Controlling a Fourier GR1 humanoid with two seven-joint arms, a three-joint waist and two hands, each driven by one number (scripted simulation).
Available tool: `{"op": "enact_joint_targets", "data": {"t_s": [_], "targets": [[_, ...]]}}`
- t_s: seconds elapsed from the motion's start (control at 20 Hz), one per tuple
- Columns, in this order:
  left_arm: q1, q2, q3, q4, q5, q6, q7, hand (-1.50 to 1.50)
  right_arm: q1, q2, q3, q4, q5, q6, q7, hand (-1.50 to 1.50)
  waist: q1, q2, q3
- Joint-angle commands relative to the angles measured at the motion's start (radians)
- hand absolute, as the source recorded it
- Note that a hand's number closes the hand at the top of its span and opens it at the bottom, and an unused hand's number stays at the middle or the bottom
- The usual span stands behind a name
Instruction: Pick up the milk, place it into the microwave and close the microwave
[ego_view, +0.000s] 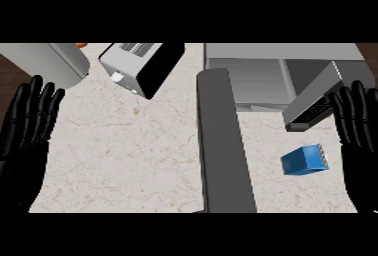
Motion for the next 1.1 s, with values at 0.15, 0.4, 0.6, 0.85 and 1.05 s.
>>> {"op": "enact_joint_targets", "data": {"t_s": [0.15,0.4,0.6,0.85,1.05], "targets": [[0.069,-0.069,-0.034,-0.005,-0.078,0.06,-0.04,-1.5,-0.018,-0.028,0.004,-0.046,-0.125,0.104,0.038,-1.5,-0.02,-0.008,-0.006],[0.103,-0.136,-0.022,-0.006,0.05,0.083,0.051,-1.5,0.088,-0.04,0.112,-0.107,-0.375,0.256,0.148,-1.5,-0.022,-0.009,-0.006],[0.273,-0.138,-0.065,-0.104,0.065,0.06,-0.009,-1.5,0.082,-0.094,0.046,-0.177,-0.483,0.263,0.242,-1.5,-0.015,-0.009,-0.006],[0.281,-0.116,0.014,-0.089,0.141,0.001,-0.02,-1.5,0.157,-0.055,0.053,-0.206,-0.403,0.282,0.186,-1.5,-0.021,-0.008,-0.006],[0.262,-0.117,0.035,-0.019,0.143,-0.007,-0.071,-1.5,0.15,-0.018,0.04,-0.147,-0.299,0.256,0.127,-1.5,-0.021,-0.007,-0.006]]}}
